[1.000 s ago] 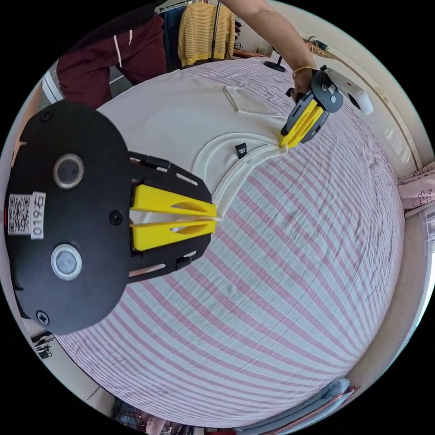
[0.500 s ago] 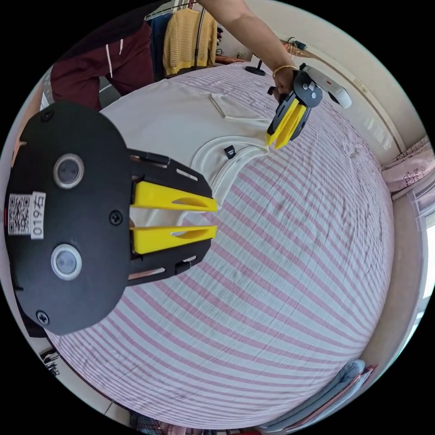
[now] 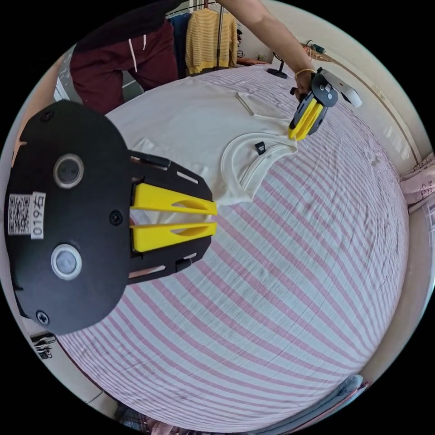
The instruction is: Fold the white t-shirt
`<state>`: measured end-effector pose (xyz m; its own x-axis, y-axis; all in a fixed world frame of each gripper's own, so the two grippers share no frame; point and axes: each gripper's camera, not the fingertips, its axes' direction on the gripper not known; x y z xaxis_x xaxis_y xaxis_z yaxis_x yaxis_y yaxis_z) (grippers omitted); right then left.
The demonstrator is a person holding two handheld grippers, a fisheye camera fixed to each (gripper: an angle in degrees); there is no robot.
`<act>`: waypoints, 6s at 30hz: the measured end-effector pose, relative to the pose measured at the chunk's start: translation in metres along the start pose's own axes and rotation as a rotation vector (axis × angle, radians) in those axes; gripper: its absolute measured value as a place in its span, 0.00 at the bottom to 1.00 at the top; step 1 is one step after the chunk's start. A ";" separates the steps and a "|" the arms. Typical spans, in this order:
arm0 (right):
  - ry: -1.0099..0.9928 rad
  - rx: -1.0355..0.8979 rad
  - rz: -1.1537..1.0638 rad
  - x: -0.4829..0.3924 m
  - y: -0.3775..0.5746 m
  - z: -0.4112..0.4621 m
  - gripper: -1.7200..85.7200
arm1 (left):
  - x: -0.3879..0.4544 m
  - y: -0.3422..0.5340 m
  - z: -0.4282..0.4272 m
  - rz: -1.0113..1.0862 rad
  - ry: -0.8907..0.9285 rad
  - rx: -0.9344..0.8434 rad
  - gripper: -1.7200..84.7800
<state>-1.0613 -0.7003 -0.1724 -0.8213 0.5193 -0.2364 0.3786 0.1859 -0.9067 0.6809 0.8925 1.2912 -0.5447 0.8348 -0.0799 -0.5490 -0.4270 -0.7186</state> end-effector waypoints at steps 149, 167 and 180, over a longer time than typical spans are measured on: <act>-0.477 -0.169 -0.310 -0.179 -0.381 0.217 0.05 | -0.291 0.462 0.264 -0.387 0.501 0.379 0.04; -0.414 -0.110 -0.181 -0.202 -0.402 0.216 0.05 | -0.309 0.503 0.286 -0.545 0.395 0.334 0.03; -0.358 0.015 -0.263 -0.256 -0.392 0.176 0.02 | -0.305 0.537 0.272 -0.599 0.344 0.431 0.03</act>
<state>-1.0748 -1.0527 0.1816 -0.9858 0.1339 -0.1010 0.1332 0.2591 -0.9566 0.3800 0.3136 1.1177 0.1050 0.9942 -0.0243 -0.9195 0.0878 -0.3831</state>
